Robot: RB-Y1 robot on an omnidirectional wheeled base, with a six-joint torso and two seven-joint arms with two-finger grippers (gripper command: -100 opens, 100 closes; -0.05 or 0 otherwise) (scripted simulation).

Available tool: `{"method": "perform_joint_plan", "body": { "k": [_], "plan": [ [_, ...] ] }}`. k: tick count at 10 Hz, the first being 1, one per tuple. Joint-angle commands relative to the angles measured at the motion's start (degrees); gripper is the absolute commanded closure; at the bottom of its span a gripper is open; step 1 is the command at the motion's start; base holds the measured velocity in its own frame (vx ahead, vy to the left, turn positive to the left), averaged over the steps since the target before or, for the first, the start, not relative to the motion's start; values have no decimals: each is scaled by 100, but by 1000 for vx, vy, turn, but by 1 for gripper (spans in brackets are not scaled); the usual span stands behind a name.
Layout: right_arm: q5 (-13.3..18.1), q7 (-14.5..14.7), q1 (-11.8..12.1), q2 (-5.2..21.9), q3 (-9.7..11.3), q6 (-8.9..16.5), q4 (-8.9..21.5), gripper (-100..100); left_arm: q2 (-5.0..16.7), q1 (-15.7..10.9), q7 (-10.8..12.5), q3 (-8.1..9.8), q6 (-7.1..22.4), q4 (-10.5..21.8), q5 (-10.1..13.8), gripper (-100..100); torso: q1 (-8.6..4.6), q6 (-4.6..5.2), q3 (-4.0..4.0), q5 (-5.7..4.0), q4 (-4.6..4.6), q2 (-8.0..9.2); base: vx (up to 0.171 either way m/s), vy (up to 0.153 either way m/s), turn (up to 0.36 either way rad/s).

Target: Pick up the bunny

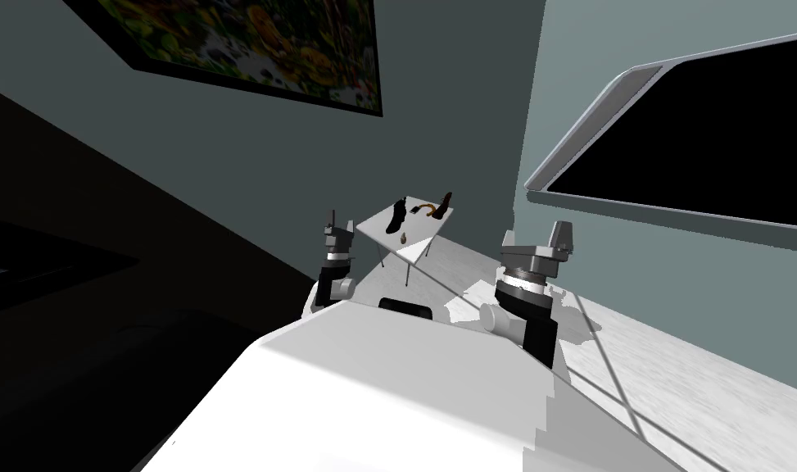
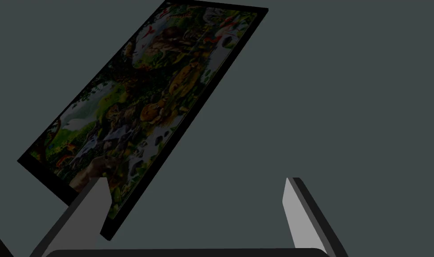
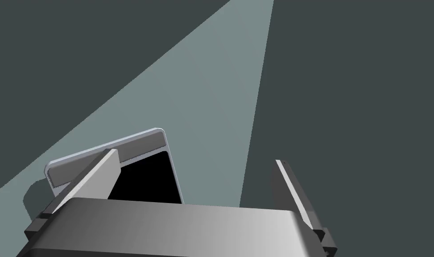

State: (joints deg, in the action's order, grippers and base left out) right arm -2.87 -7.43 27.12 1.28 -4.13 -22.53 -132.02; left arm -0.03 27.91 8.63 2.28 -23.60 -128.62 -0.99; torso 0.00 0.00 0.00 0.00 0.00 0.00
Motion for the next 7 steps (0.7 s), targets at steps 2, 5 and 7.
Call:
{"method": "perform_joint_plan", "body": {
  "k": [2,5,7],
  "plan": [
    [0,0,0,0,0,0,0,0,316,-72,-8,-45,175,70,17,-100,-3,1,0,-1,0,0,-1,-21,-27],
    [0,0,0,-1,1,0,0,0,774,-243,-14,-150,580,225,52,-100,-19,1,1,-4,0,1,-4,-54,-35],
    [0,0,0,-1,1,0,0,0,1093,-399,-11,-243,930,361,80,-100,-26,1,0,-6,0,0,-3,-76,-55]
  ]
}}
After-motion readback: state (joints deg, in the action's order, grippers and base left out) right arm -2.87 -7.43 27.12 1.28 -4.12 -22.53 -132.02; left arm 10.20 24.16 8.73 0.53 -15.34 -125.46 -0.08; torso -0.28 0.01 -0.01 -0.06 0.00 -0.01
